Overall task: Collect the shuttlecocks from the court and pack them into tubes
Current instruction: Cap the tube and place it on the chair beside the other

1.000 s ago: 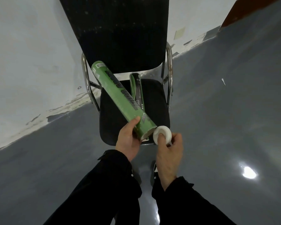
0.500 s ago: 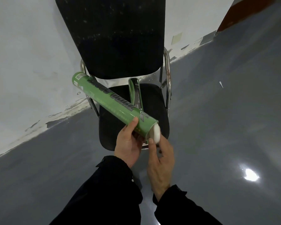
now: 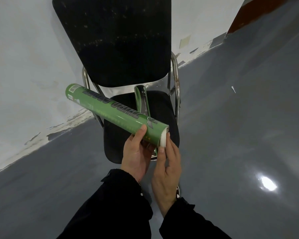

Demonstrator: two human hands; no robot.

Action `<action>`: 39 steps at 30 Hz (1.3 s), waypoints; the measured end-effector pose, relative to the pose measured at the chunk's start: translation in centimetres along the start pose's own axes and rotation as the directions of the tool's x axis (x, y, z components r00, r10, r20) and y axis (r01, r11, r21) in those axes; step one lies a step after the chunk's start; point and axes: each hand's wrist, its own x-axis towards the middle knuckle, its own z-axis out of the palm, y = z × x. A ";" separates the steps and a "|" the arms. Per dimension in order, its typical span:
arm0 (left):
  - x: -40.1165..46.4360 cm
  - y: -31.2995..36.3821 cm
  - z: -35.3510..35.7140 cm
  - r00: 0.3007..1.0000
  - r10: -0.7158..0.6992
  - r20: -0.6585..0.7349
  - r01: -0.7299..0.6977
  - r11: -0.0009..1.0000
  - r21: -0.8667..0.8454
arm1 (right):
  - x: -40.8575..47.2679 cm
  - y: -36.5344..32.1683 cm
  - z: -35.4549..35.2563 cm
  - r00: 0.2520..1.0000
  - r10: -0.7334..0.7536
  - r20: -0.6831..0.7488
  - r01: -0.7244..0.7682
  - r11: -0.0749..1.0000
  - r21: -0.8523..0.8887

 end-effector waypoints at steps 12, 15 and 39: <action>0.7 0.4 0.3 0.995 0.030 -0.099 -0.036 0.998 -0.057 | 2.3 -0.8 -0.1 0.997 0.066 0.028 -0.069 0.994 0.091; 0.8 0.6 0.1 0.995 0.030 -0.092 -0.037 0.997 -0.066 | 2.9 -0.6 -0.6 0.994 0.045 0.102 -0.058 0.991 0.119; 0.3 2.0 -0.2 0.989 0.105 -0.105 -0.107 0.994 -0.018 | 5.8 -1.0 -1.4 0.893 0.175 0.414 -0.271 0.944 0.187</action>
